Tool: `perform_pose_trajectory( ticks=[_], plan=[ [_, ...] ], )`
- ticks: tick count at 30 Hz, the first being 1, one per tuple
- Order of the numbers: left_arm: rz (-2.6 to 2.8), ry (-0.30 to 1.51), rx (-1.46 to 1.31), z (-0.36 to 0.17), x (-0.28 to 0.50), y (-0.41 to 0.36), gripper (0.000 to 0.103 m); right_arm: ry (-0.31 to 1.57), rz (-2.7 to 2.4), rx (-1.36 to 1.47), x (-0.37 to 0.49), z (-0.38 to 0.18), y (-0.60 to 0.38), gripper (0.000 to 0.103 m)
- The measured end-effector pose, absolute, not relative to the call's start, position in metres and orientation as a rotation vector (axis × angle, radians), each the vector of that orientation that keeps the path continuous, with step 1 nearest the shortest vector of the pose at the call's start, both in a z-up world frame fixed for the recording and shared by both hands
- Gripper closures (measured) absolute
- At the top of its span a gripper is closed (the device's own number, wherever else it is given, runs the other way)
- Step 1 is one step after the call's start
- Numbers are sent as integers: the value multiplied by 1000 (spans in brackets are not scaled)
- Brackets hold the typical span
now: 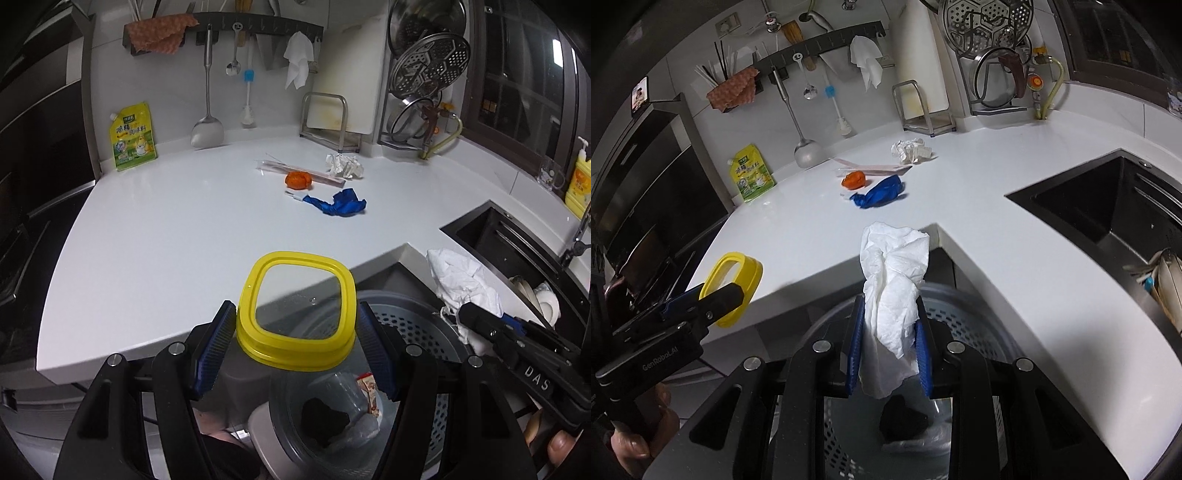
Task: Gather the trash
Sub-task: 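Carry the tissue with the right tool while the left tool carries the lid over the bin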
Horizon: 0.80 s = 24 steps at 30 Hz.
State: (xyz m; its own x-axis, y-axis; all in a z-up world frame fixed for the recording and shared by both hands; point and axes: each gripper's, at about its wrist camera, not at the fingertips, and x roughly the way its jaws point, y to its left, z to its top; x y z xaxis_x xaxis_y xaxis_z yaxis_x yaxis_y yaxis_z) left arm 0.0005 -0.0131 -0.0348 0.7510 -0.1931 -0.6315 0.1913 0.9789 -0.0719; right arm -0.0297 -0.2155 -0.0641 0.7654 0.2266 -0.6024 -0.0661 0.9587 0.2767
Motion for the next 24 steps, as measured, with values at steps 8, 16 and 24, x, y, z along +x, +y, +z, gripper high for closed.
perform_pose_trajectory(
  ticks=[8, 16, 24],
  plan=[
    [-237, 686, 3, -41, -24, -12, 39, 722, 161, 236, -58, -82, -210, 79],
    [-266, 694, 37, -48, -40, -23, 39, 729, 154, 237, -73, -88, -212, 79],
    [-275, 734, 49, -62, -40, -28, 39, 751, 160, 232, -77, -96, -213, 79]
  ],
)
